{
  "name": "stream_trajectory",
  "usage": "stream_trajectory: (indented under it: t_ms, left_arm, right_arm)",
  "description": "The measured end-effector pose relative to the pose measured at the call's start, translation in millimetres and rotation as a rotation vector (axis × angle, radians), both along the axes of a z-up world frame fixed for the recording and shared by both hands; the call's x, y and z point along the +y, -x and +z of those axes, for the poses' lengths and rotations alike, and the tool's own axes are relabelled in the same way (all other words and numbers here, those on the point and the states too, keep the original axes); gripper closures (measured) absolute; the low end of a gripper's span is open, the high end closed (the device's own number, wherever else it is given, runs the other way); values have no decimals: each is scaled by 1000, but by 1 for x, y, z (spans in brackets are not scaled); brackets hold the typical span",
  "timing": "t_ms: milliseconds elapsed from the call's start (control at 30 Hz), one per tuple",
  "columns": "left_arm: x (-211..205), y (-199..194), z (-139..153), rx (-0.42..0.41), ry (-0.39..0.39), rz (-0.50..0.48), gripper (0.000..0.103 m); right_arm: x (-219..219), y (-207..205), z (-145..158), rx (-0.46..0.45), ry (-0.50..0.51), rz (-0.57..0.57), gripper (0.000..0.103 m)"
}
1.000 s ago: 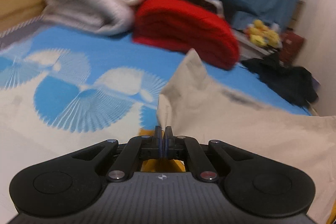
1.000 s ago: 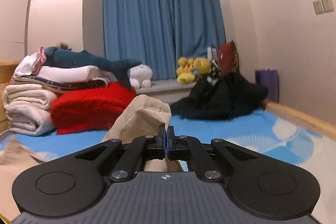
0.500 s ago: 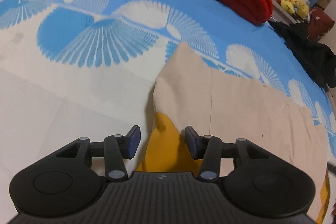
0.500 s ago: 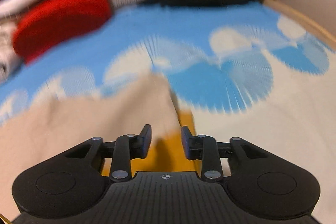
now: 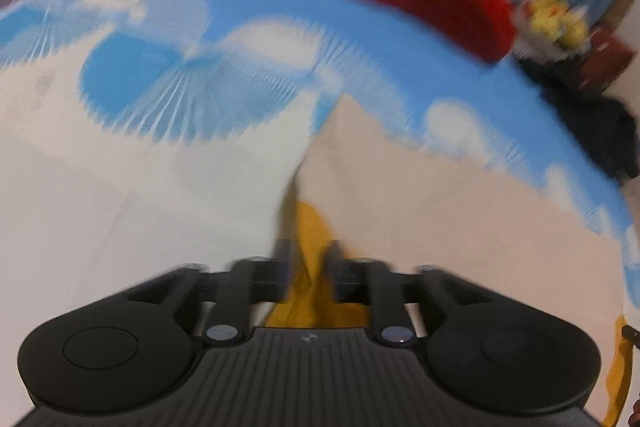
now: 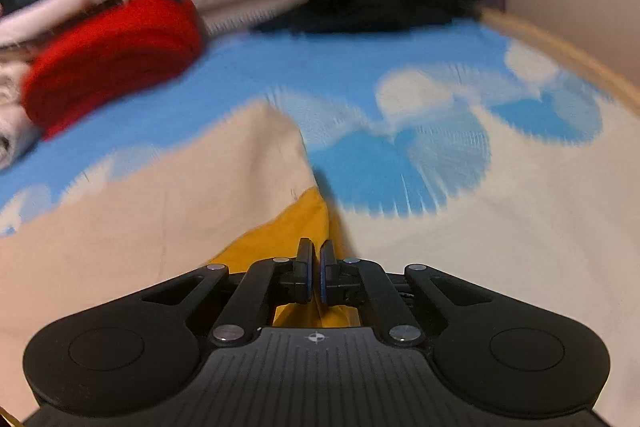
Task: Fold large clothes
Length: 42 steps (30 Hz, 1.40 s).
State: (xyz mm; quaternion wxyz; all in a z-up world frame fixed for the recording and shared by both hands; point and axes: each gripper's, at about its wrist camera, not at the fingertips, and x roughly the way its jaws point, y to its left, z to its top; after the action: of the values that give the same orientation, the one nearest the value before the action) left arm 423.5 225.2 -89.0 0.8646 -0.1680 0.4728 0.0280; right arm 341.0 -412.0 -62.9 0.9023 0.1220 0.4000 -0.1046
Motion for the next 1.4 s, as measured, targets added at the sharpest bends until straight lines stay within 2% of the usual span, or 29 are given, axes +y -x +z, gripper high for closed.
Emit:
stream_trajectory:
  t_ms: [33,67,100,167,233,267,300,400,500,533,600,633,667,733,767,867,933,1000,1033,1067,1100,1133,1167,1200,1233,1267,1333,1400]
  left_arm:
    - [4,1,-5,39,13,-6,42]
    - [7,3,-11,76,27,-27,37]
    - [8,5,-15,101,30,-54,35]
    - [8,11,-22,149,33,-106,25]
    - [12,19,-32,196,54,-143,25]
    - [14,24,-36,215,71,-152,25]
    - [16,32,-40,220,83,-160,25]
    - [17,48,-42,222,113,-184,25]
    - [17,62,-43,235,149,-183,27]
    - [17,66,-42,238,158,-180,33]
    - [18,76,-40,228,177,-176,58]
    - [17,80,-38,215,171,-182,82]
    - [16,85,-33,200,168,-185,89]
    - [19,97,-18,173,186,-164,93]
    - [21,102,-10,158,197,-158,94]
    - [27,127,18,107,237,-145,94]
    - [27,143,23,108,233,-144,94]
    - [26,156,16,154,226,-141,93]
    - [26,159,11,178,213,-137,87]
    - [26,161,10,193,179,-130,77]
    - [26,164,10,200,108,-115,76]
    - [25,167,15,185,26,-103,76]
    - [23,169,20,161,-17,-103,76]
    - [21,173,27,124,-34,-109,76]
    - [18,177,33,95,-20,-120,76]
    - [13,180,37,72,16,-142,73]
    - [1,182,37,63,59,-206,68]
    - [-12,181,24,116,1,-250,61]
  right_arm:
    - [-1,-1,-10,57,-13,-11,95]
    - [-2,-2,-16,104,-19,-19,85]
    - [-3,-1,-22,147,-34,-18,66]
    - [-6,7,-25,177,-63,-20,54]
    - [-10,14,-24,194,-111,-10,53]
    - [-13,19,-25,213,-151,0,48]
    - [-15,24,-28,236,-180,11,44]
    - [-17,41,-29,279,-213,21,40]
    - [-17,64,-33,306,-239,28,40]
    - [-19,70,-34,318,-249,29,40]
    - [-20,83,-34,338,-271,31,40]
    - [-19,88,-33,342,-273,32,40]
    - [-16,94,-32,335,-264,41,44]
    - [-11,100,-26,310,-228,74,75]
    - [-9,103,-21,288,-231,88,95]
    - [-9,115,4,203,-264,61,99]
    - [-11,125,21,164,-275,40,99]
    - [-11,138,29,180,-263,16,99]
    - [-13,142,28,193,-259,6,99]
    - [-12,147,26,211,-248,-2,98]
    - [-10,150,23,231,-228,-11,93]
    - [-9,153,20,255,-196,-24,88]
    - [-7,155,17,276,-139,-44,76]
    - [-6,156,17,278,-69,-61,75]
    - [-3,159,19,259,7,-69,75]
    - [0,159,23,226,41,-57,75]
    - [7,161,26,165,17,-2,75]
    - [14,161,23,134,-70,66,78]
